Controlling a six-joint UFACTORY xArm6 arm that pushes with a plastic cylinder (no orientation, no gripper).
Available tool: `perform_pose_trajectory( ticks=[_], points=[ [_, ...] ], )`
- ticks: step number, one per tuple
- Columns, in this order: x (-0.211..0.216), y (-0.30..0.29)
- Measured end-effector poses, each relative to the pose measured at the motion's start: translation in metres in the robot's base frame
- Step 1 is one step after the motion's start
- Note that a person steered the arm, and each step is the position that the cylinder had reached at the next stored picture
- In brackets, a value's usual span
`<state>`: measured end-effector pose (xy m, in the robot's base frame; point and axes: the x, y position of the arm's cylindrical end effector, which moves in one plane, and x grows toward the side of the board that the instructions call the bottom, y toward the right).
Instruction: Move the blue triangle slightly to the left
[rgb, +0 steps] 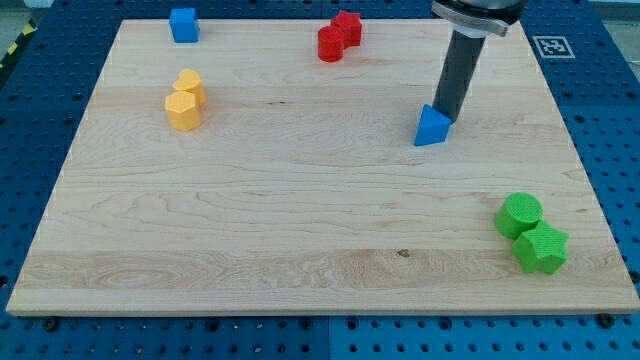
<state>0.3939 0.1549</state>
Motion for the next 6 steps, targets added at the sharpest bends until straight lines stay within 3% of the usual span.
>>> perform_pose_trajectory(
  ticks=[1,3,6],
  points=[
    [0.021,0.018],
    [0.022,0.018],
    [0.022,-0.021]
  ],
)
